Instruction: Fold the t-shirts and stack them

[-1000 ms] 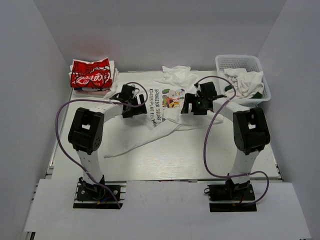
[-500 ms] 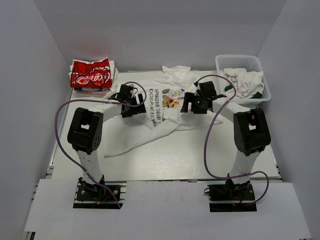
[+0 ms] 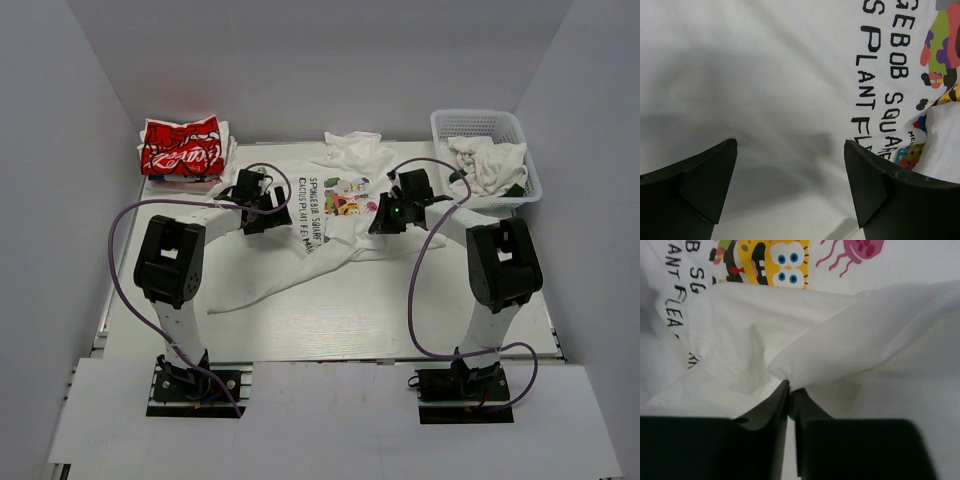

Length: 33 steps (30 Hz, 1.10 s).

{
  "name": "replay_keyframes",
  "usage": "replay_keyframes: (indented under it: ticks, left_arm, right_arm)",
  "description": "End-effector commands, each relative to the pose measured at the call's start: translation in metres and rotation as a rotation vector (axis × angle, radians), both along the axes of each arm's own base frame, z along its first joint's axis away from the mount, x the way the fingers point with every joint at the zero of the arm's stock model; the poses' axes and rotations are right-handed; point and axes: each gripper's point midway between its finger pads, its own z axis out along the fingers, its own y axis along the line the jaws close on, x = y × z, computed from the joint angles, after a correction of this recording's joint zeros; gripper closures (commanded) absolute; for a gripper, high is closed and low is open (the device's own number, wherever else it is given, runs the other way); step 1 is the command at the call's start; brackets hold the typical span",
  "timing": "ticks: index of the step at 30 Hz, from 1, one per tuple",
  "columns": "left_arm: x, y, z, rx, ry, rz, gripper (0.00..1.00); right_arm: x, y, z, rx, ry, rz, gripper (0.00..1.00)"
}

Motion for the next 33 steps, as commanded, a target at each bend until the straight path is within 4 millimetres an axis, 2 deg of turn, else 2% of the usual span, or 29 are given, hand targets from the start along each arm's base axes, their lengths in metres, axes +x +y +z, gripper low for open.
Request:
replay_keyframes:
  ticks: [1, 2, 6, 8, 9, 10, 11, 13, 14, 15, 16, 17, 18, 19, 20, 22, 24, 25, 26, 27, 28, 29, 30, 33]
  left_arm:
    - [-0.007, 0.008, -0.009, 0.002, 0.026, 0.005, 0.03]
    - [-0.007, 0.008, -0.009, 0.002, 0.026, 0.005, 0.03]
    - [-0.009, 0.009, -0.008, 0.002, 0.026, 0.005, 0.03]
    - [-0.010, 0.013, -0.007, 0.002, 0.026, 0.014, 0.03]
    - [-0.012, 0.014, -0.006, 0.001, 0.025, 0.014, 0.03]
    - [-0.015, 0.015, -0.009, 0.004, 0.034, 0.014, 0.03]
    - [-0.014, 0.015, -0.004, 0.000, 0.022, 0.014, 0.03]
    - [-0.013, 0.015, 0.000, -0.002, 0.013, 0.014, 0.03]
    - [-0.016, 0.015, 0.001, -0.002, 0.013, 0.014, 0.03]
    - [-0.016, 0.015, 0.001, -0.002, 0.013, 0.014, 0.03]
    - [-0.018, 0.014, 0.003, -0.010, 0.014, 0.008, 0.03]
    - [-0.021, 0.015, 0.003, -0.010, 0.014, 0.008, 0.03]
    - [-0.021, 0.015, 0.003, -0.010, 0.014, 0.008, 0.03]
    - [-0.024, 0.014, 0.005, -0.017, 0.014, 0.003, 0.03]
    - [-0.027, 0.015, 0.006, -0.017, 0.013, 0.003, 0.03]
    - [-0.028, 0.015, 0.007, -0.019, 0.005, 0.003, 0.03]
    - [-0.032, 0.016, 0.011, -0.020, 0.004, 0.003, 0.03]
    - [-0.031, 0.018, 0.010, -0.011, 0.001, 0.010, 0.03]
    - [-0.033, 0.019, 0.009, -0.008, 0.010, 0.010, 0.03]
    - [-0.030, 0.020, 0.014, -0.001, -0.001, 0.018, 0.03]
    - [-0.030, 0.020, 0.015, -0.001, -0.002, 0.018, 0.03]
    - [-0.030, 0.020, 0.020, -0.005, -0.015, 0.018, 0.03]
    - [-0.027, 0.020, 0.022, -0.008, -0.025, 0.018, 0.03]
    - [-0.025, 0.013, 0.032, -0.021, -0.042, 0.003, 0.03]
  right_arm:
    - [0.005, 0.003, 0.024, 0.046, -0.052, -0.002, 0.93]
    - [0.004, 0.003, 0.023, 0.041, -0.047, -0.005, 1.00]
    - [-0.006, -0.002, 0.023, 0.024, -0.020, -0.012, 1.00]
    - [-0.025, -0.010, 0.021, 0.002, 0.025, -0.023, 1.00]
    - [-0.042, -0.015, 0.024, -0.008, 0.049, -0.035, 1.00]
    - [-0.053, -0.023, 0.033, -0.027, 0.054, -0.058, 1.00]
    - [-0.077, -0.035, 0.032, -0.052, 0.097, -0.086, 1.00]
    - [-0.117, -0.053, 0.013, -0.106, 0.202, -0.127, 1.00]
    - [-0.145, -0.063, 0.027, -0.117, 0.230, -0.153, 1.00]
    - [-0.160, -0.067, 0.025, -0.116, 0.266, -0.166, 1.00]
    - [-0.195, -0.072, 0.005, -0.117, 0.373, -0.175, 1.00]
    - [-0.221, -0.073, 0.013, -0.090, 0.420, -0.189, 1.00]
    - [-0.235, -0.074, 0.010, -0.077, 0.459, -0.193, 1.00]
    - [-0.263, -0.086, -0.005, -0.123, 0.532, -0.222, 1.00]
    - [-0.277, -0.091, -0.006, -0.139, 0.564, -0.237, 1.00]
    - [-0.290, -0.091, -0.004, -0.121, 0.587, -0.256, 0.97]
    - [-0.288, -0.098, 0.010, -0.131, 0.550, -0.318, 0.94]
    - [-0.283, -0.110, 0.012, -0.190, 0.515, -0.368, 0.94]
    - [-0.266, -0.111, 0.032, -0.185, 0.447, -0.402, 1.00]
    - [-0.283, -0.125, 0.036, -0.259, 0.497, -0.429, 1.00]
    - [-0.280, -0.143, 0.040, -0.344, 0.469, -0.503, 1.00]
    - [-0.285, -0.160, 0.059, -0.432, 0.468, -0.547, 0.67]
    - [-0.282, -0.164, 0.065, -0.445, 0.446, -0.567, 0.12]
    - [-0.264, -0.160, 0.087, -0.393, 0.339, -0.556, 0.09]
